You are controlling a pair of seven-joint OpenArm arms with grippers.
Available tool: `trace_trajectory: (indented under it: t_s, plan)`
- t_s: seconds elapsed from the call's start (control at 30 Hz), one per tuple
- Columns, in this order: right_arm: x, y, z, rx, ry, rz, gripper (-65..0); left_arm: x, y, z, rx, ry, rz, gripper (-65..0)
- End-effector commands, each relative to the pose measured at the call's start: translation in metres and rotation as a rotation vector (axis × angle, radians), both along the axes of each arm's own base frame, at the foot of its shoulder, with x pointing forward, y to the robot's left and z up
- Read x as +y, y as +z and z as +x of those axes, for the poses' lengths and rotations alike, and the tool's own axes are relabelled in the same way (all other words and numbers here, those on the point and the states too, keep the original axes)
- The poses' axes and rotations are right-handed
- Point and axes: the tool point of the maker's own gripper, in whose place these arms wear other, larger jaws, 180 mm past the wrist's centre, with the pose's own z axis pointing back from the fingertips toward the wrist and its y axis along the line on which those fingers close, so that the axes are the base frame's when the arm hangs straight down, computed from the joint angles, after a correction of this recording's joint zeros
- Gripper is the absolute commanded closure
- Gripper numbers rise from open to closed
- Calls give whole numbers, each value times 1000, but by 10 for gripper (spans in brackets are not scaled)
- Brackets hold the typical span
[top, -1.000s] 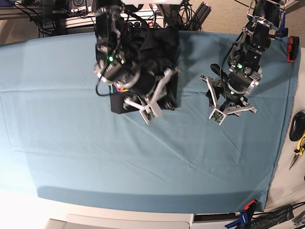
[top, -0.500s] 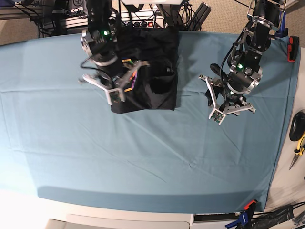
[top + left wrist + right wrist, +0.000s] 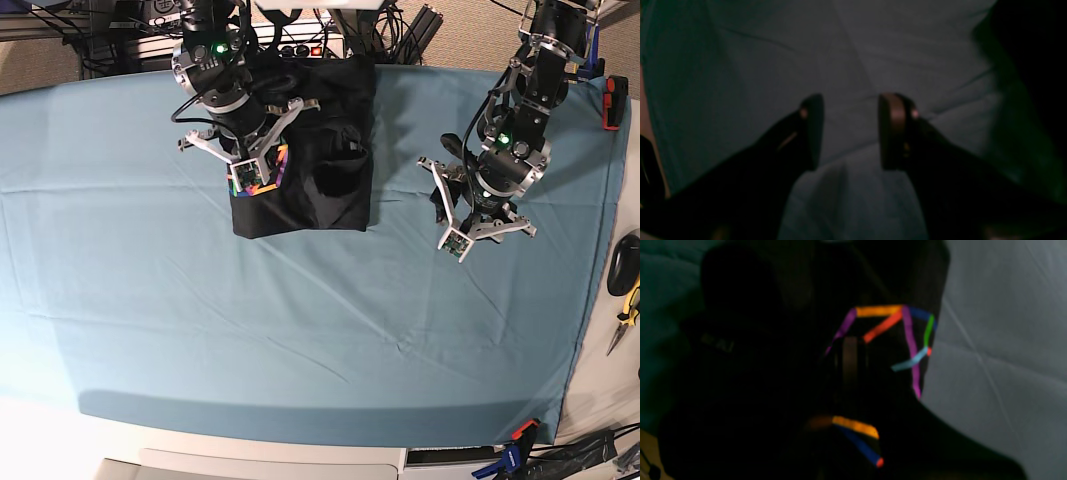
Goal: Fold the T-shirt properly
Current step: 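Press and adjust the turned layer with the right gripper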
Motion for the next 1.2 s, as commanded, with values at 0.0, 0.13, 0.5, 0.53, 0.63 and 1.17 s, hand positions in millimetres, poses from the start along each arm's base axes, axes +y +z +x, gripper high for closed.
trace_trajectory:
  t_s: [0.0, 0.13, 0.5, 0.53, 0.63, 1.17]
  plan:
    - [2, 6, 8, -36, -2, 15, 0, -1, 13, 8, -49, -4, -8, -279]
    - [3, -18, 16, 17, 1, -2, 0, -1, 13, 8, -50, -4, -8, -279]
    - [42, -7, 32, -10, 59, 155, 0, -1, 15, 9, -58, -6, -12, -279]
    - [47, -4, 33, -18, 71, 174, 0, -1, 15, 9, -58, -6, -12, -279]
    - [54, 5, 40, -56, 93, 204, 0, -1, 15, 9, -58, -6, -11, -279]
    - [92, -4, 100, -64, 211, 200, 0, -2, 15, 9, -62, -7, -13, -279]
